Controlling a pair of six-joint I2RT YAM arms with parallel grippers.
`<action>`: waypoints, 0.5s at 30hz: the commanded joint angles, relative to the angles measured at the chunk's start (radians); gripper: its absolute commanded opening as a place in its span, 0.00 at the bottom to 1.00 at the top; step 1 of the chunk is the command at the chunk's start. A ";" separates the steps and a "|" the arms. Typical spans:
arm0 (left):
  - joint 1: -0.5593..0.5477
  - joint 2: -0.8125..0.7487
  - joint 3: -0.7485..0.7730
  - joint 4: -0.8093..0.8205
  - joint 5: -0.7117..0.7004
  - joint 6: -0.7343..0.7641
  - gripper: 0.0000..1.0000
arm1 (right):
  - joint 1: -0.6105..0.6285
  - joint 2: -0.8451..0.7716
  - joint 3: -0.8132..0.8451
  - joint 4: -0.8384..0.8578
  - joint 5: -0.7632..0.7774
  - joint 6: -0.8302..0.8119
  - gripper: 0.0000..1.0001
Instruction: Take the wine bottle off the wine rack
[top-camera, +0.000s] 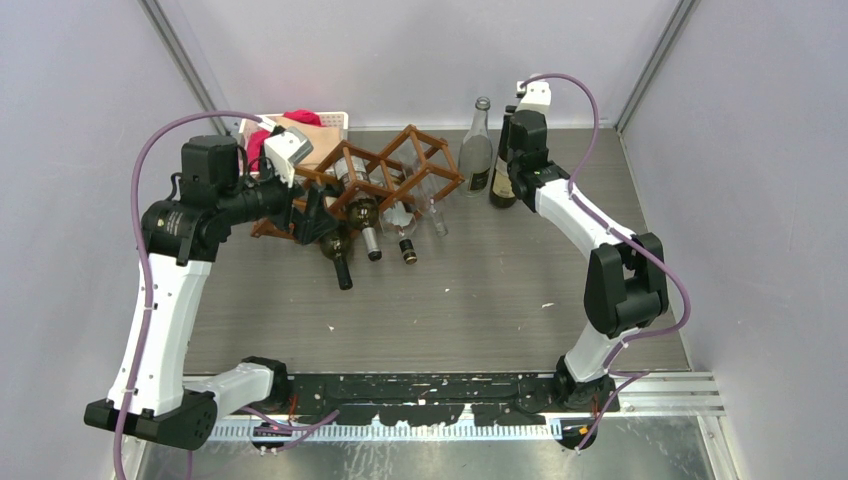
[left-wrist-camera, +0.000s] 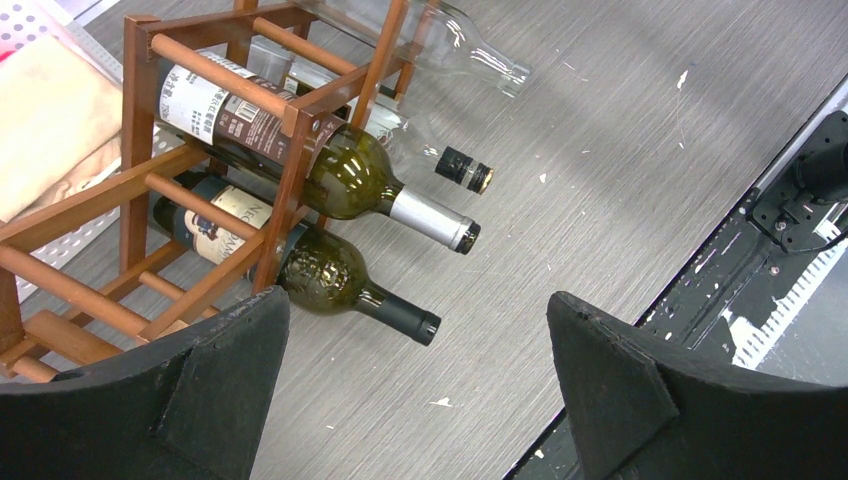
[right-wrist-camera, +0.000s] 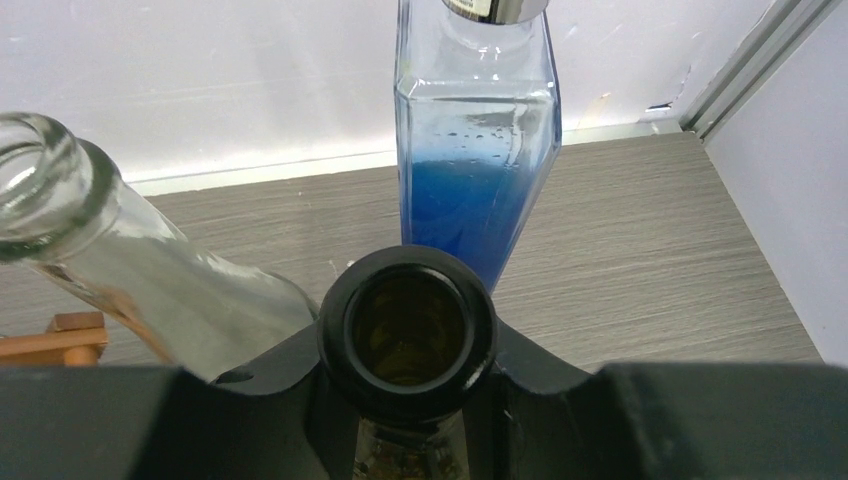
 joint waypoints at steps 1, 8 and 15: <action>-0.002 -0.024 -0.001 0.046 0.018 0.015 1.00 | -0.007 -0.043 0.010 0.147 0.022 -0.027 0.01; -0.002 -0.035 -0.003 0.035 0.019 0.026 1.00 | -0.011 -0.046 -0.011 0.160 0.026 -0.047 0.01; -0.002 -0.039 -0.006 0.030 0.021 0.028 1.00 | -0.013 -0.073 -0.039 0.161 0.015 -0.027 0.27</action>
